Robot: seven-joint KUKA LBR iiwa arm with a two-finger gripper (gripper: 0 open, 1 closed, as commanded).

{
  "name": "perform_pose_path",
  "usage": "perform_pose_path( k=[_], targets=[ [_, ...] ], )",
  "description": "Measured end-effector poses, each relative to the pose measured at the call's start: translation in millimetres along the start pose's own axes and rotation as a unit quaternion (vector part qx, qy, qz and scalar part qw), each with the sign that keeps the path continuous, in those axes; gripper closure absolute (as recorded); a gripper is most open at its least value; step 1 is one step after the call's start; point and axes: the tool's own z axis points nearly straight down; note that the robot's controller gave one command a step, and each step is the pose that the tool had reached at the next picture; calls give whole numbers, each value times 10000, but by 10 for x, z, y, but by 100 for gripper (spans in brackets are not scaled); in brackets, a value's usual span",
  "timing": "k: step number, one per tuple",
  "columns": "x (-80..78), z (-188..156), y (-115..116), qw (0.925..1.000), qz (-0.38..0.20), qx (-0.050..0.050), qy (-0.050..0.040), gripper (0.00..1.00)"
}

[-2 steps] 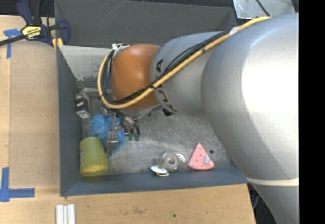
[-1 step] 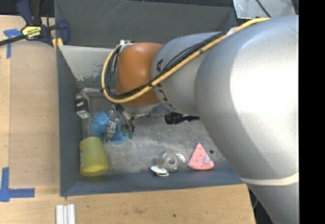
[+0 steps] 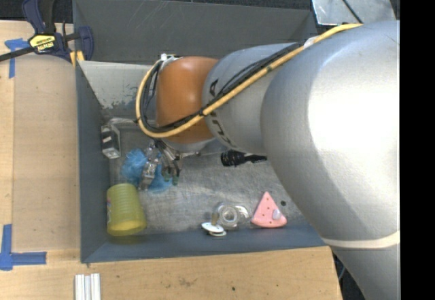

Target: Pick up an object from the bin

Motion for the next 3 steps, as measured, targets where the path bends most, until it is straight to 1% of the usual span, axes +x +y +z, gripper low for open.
perform_pose_path(
  k=[2, 3],
  targets=[
    [1, -37, 2, 10000, -8, 12, -10, 100],
    [4, -108, -9, 10000, -8, 36, 2, 100]
  ],
)
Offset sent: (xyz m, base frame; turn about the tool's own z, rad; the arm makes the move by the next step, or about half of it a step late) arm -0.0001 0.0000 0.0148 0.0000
